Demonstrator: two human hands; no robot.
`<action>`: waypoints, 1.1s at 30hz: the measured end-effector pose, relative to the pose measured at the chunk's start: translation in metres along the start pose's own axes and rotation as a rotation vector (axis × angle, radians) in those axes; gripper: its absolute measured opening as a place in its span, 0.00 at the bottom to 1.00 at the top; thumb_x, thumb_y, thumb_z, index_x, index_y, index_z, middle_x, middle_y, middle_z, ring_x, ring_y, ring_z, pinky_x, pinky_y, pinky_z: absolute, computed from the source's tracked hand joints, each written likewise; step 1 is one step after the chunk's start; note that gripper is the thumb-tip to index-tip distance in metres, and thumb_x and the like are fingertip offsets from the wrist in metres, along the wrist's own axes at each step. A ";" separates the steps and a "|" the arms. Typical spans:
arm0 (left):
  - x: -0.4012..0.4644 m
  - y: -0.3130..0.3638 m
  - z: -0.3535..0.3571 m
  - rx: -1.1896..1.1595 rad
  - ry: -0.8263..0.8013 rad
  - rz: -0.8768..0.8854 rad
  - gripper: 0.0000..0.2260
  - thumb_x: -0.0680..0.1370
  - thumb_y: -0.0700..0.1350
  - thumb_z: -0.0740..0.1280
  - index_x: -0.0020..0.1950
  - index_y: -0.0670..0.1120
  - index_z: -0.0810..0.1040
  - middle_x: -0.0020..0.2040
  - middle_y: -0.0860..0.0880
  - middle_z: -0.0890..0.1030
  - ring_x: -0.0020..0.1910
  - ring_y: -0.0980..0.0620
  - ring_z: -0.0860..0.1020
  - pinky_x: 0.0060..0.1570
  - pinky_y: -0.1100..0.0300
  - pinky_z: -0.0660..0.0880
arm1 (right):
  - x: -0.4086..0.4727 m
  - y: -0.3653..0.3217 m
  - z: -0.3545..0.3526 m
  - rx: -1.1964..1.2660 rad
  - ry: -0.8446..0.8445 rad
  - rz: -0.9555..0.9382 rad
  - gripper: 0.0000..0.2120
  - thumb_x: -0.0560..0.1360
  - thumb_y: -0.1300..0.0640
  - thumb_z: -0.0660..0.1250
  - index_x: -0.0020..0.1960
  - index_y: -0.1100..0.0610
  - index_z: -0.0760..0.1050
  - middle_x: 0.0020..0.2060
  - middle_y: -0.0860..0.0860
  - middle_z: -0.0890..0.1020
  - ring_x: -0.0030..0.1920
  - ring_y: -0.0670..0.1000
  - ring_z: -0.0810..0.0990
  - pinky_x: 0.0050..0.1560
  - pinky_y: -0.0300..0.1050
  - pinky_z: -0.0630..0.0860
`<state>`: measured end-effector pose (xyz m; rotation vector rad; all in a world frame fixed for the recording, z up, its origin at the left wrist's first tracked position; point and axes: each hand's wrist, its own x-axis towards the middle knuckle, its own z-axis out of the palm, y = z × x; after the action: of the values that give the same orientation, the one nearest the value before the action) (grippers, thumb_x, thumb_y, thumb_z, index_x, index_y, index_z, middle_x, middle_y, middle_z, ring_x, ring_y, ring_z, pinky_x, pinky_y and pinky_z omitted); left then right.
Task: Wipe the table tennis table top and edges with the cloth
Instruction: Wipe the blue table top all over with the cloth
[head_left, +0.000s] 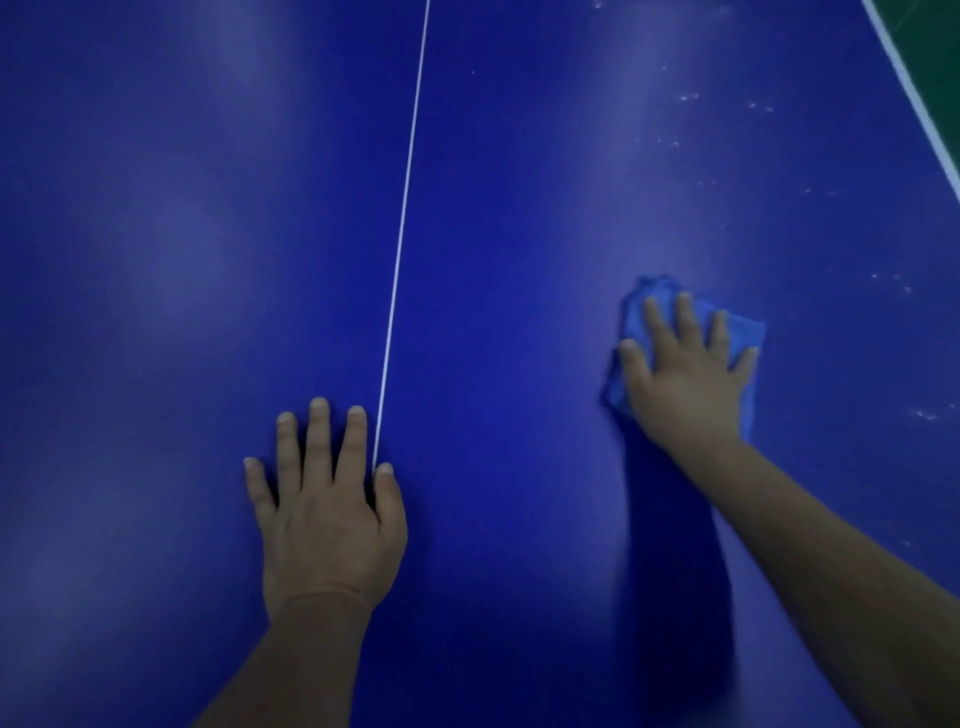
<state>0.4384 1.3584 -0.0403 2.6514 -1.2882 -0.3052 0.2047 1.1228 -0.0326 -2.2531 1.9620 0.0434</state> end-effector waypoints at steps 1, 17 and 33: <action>0.000 0.000 0.001 0.001 0.006 0.002 0.29 0.81 0.58 0.46 0.81 0.52 0.57 0.83 0.50 0.52 0.82 0.49 0.42 0.78 0.41 0.39 | -0.008 -0.032 0.006 -0.023 -0.003 -0.098 0.33 0.78 0.35 0.45 0.81 0.42 0.54 0.82 0.48 0.52 0.81 0.61 0.48 0.74 0.72 0.44; 0.000 -0.002 0.005 -0.003 0.054 0.013 0.28 0.81 0.57 0.50 0.80 0.50 0.63 0.81 0.47 0.59 0.82 0.45 0.49 0.78 0.40 0.43 | 0.140 -0.054 -0.006 -0.089 0.003 -0.024 0.32 0.79 0.34 0.53 0.80 0.41 0.55 0.82 0.51 0.52 0.80 0.65 0.49 0.71 0.79 0.47; 0.000 -0.002 0.004 0.002 0.041 0.011 0.29 0.81 0.58 0.48 0.80 0.50 0.61 0.82 0.48 0.58 0.82 0.46 0.48 0.78 0.38 0.44 | 0.045 -0.162 0.010 -0.084 -0.082 -0.672 0.29 0.82 0.35 0.44 0.82 0.41 0.49 0.82 0.46 0.50 0.81 0.57 0.45 0.76 0.71 0.41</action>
<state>0.4390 1.3592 -0.0445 2.6375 -1.2905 -0.2470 0.3714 1.1006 -0.0328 -2.7844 1.0985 0.1371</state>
